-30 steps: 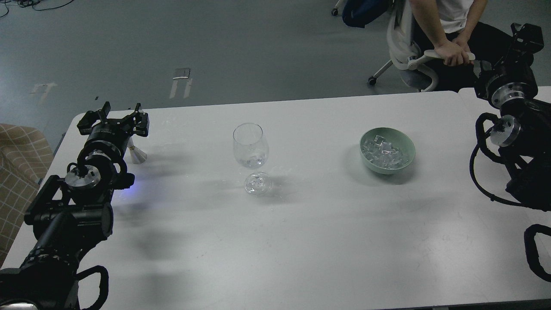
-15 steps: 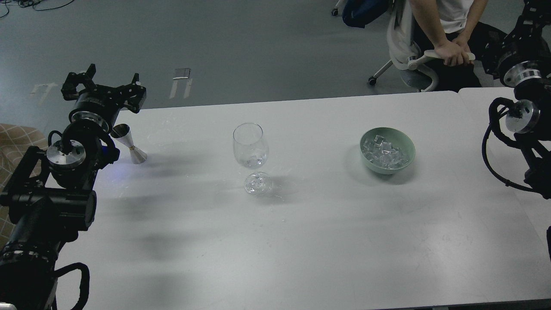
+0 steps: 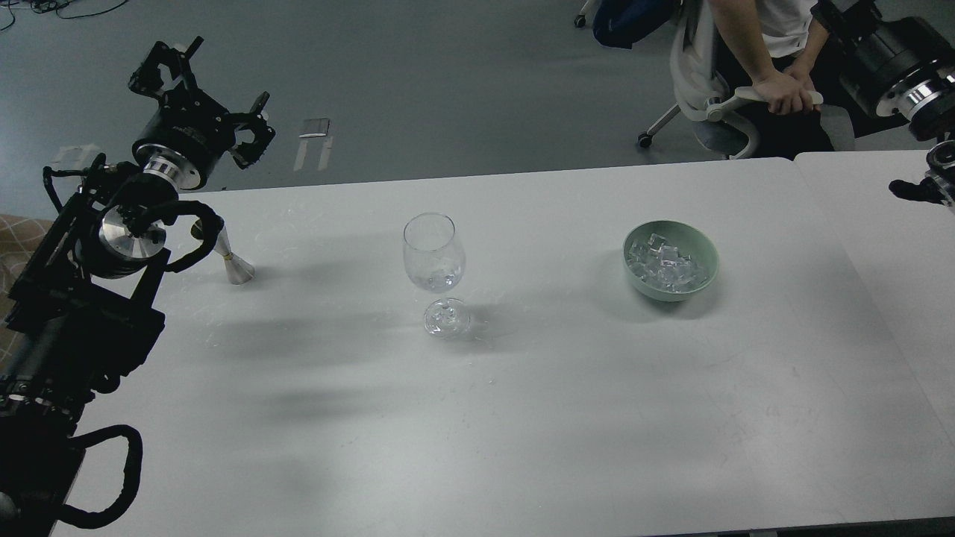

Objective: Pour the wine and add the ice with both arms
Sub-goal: 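Reach the right gripper into the green bowl of ice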

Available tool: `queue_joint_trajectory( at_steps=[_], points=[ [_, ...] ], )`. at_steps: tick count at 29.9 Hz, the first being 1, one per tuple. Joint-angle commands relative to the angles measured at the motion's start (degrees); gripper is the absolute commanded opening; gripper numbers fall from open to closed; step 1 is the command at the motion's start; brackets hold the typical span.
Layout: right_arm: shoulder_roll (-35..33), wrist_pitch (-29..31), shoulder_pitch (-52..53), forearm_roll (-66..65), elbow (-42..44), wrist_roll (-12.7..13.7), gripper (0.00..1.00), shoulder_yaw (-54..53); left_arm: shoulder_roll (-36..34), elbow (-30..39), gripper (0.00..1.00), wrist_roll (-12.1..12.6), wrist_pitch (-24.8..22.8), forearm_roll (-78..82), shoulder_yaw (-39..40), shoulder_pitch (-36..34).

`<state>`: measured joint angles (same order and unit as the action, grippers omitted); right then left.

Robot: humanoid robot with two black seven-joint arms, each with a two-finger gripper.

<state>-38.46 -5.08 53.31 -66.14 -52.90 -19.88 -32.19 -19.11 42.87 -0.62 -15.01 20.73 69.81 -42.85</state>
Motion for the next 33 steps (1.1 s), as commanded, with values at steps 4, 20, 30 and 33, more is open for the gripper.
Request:
queue_joint_trajectory(
  at_steps=[4,20,30,33],
  points=[
    [-0.3,-0.1,0.0,-24.2,-1.0,-0.8,1.00,12.7,1.9,0.2,0.96,-1.7,0.2,5.6,-1.3,0.8],
    [5.8,-2.3,-5.3,-27.0,4.4,-0.4,0.95,21.0,2.2,1.4,0.96,-3.9,-3.2,5.3,-0.1,2.0],
    [10.9,-3.1,-8.0,-26.9,9.6,-0.1,0.79,21.4,2.7,1.3,0.96,-4.3,-2.9,2.8,-0.1,2.1],
    [11.8,-3.1,-8.1,-26.9,9.9,0.0,0.79,21.4,2.7,1.2,0.96,-4.3,-3.0,2.8,0.0,2.1]
  ],
)
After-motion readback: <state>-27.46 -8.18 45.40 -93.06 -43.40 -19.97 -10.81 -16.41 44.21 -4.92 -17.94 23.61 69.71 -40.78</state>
